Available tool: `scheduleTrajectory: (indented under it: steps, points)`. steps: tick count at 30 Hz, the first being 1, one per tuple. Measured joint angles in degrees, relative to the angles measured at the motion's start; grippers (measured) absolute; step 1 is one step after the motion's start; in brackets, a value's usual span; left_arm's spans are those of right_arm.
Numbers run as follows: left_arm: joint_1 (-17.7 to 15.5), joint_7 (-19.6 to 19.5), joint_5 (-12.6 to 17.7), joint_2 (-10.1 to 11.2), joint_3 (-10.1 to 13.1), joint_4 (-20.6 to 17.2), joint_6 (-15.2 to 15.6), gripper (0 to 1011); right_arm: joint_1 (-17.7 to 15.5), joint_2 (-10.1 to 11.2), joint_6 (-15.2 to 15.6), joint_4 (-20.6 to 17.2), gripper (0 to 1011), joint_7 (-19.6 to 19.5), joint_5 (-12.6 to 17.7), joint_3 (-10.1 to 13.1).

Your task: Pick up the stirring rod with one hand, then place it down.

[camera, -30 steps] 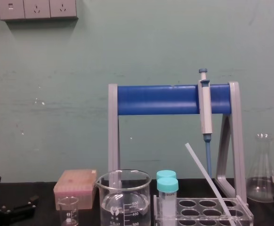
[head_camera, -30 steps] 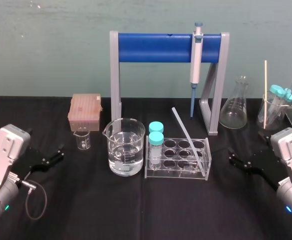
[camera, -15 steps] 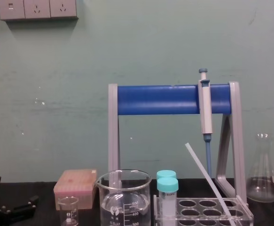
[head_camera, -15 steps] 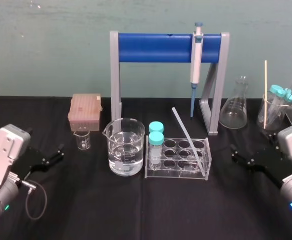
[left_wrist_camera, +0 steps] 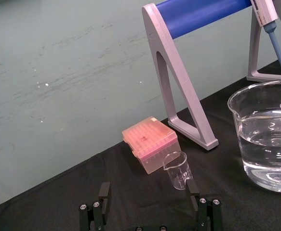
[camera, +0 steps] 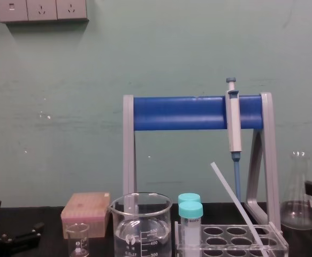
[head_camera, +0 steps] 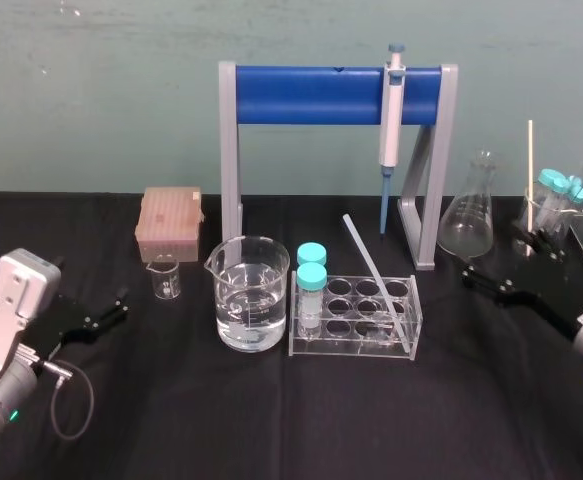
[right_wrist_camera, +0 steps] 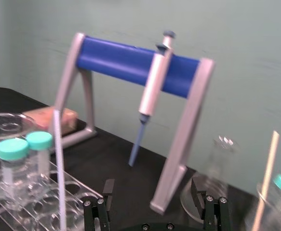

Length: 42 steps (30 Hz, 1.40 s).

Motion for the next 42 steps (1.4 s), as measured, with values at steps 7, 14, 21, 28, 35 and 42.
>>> scheduleTrajectory:
  steps: [7, 14, 21, 28, 35, 42]
  points:
    - [0.0, 0.0, 0.0, 0.0, 0.0, 0.0, 0.0, 1000, 5.8, -1.5, -0.7, 3.7, 1000, 7.5, -1.1, -2.0]
    - [0.0, 0.0, 0.0, 0.0, 0.0, 0.0, 0.0, 1000, 10.8, -3.6, -1.1, 8.3, 1000, 13.6, -2.2, -4.1]
    - [0.0, 0.0, 0.0, 0.0, 0.0, 0.0, 0.0, 1000, 14.6, -5.9, -1.6, 12.4, 1000, 19.1, -3.4, -6.0]
    - [0.0, 0.0, 0.0, 0.0, 0.0, 0.0, 0.0, 1000, 17.8, -9.0, -1.8, 17.2, 1000, 23.3, -3.8, -7.0]
    - [0.0, 0.0, 0.0, 0.0, 0.0, 0.0, 0.0, 1000, 20.9, -11.9, -1.4, 23.5, 1000, 27.2, -2.7, -7.2]
    - [0.0, 0.0, 0.0, 0.0, 0.0, 0.0, 0.0, 1000, 23.6, -14.4, -1.0, 29.2, 1000, 30.4, -2.4, -8.1]
